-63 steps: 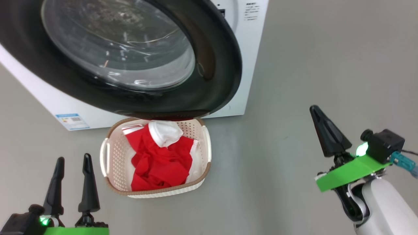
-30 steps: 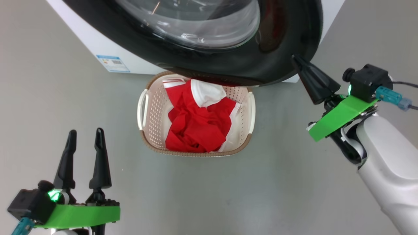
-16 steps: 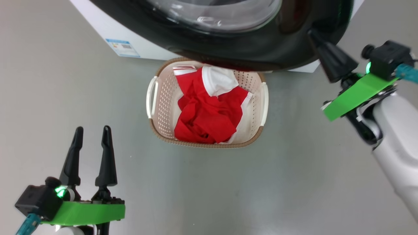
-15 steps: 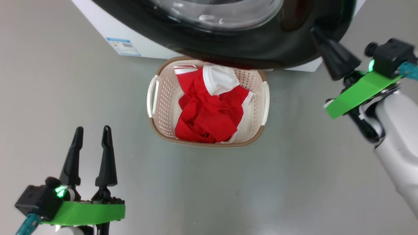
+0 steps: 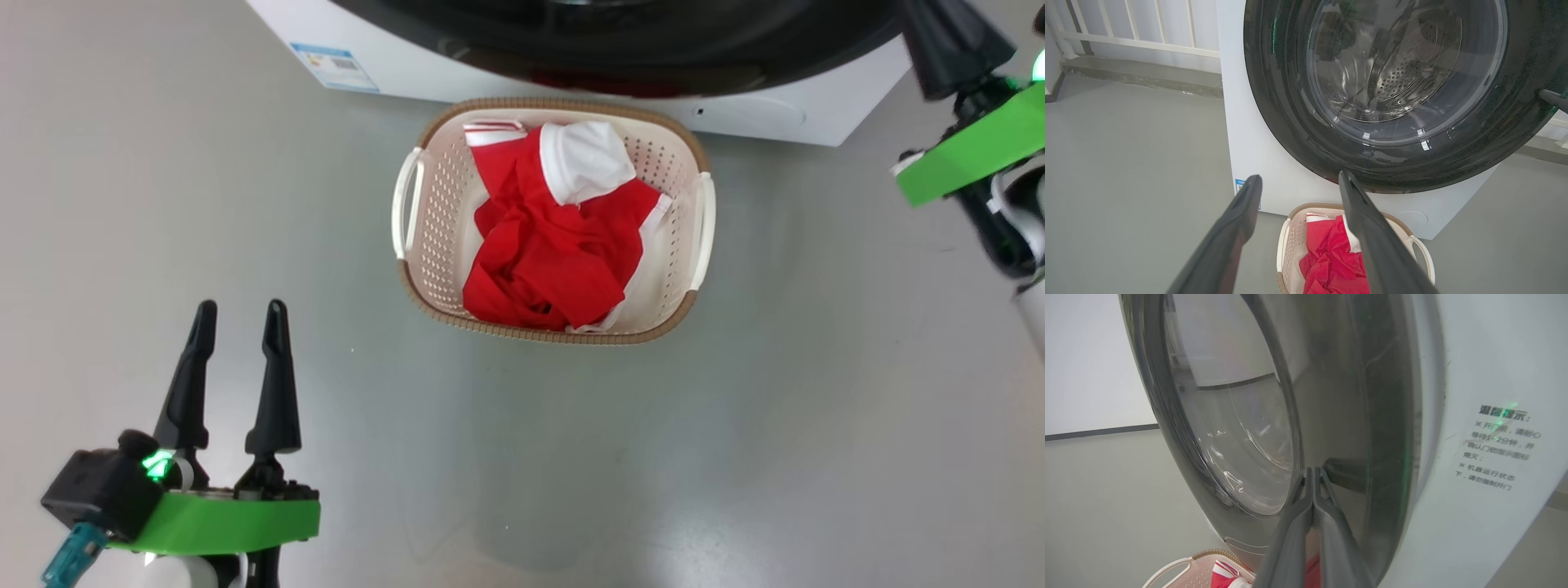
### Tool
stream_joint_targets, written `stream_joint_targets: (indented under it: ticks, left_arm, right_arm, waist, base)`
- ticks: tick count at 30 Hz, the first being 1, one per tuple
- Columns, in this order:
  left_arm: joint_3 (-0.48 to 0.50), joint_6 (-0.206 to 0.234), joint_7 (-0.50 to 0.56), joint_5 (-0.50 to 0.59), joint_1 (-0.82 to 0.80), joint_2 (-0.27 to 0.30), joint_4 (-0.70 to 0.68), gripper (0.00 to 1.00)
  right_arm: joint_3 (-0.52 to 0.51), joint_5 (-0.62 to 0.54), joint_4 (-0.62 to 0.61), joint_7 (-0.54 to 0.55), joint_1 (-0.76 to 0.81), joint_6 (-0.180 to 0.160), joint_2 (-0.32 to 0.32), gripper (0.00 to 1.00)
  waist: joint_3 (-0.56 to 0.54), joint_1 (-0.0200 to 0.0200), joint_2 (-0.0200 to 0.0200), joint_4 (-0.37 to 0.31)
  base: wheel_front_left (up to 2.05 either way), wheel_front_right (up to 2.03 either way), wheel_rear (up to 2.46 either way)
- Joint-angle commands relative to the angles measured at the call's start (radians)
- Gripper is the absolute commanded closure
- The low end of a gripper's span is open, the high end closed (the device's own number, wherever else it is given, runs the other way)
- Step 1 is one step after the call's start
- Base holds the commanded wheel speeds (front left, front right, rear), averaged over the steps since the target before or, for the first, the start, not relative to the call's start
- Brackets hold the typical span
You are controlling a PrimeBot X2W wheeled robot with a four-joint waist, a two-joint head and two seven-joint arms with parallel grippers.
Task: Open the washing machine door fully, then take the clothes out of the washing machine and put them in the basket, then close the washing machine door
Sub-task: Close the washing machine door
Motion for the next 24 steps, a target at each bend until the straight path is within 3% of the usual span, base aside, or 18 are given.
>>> stream_joint_targets:
  ticks: [1,9,24]
  left_arm:
    - [0.031,-0.003,-0.009,-0.002,-0.02,0.018,-0.029,0.0]
    - [0.021,-0.003,-0.009,-0.011,-0.029,0.018,-0.024,0.0]
    - [0.028,-0.003,-0.009,-0.006,-0.026,0.018,-0.01,0.0]
  right_arm:
    - [-0.007,-0.008,-0.016,-0.005,-0.013,0.001,-0.013,1.0]
    - [-0.062,-0.051,0.028,-0.005,-0.091,0.001,-0.028,1.0]
    - [-0.085,-0.095,0.081,-0.005,-0.079,0.001,0.018,1.0]
  waist:
    - [0.018,0.0,0.0,0.015]
    - [0.034,0.0,0.0,0.033]
    - [-0.004,0.0,0.0,0.027]
  base:
    - [0.0,0.0,0.0]
    - [0.0,0.0,0.0]
    - [0.0,0.0,0.0]
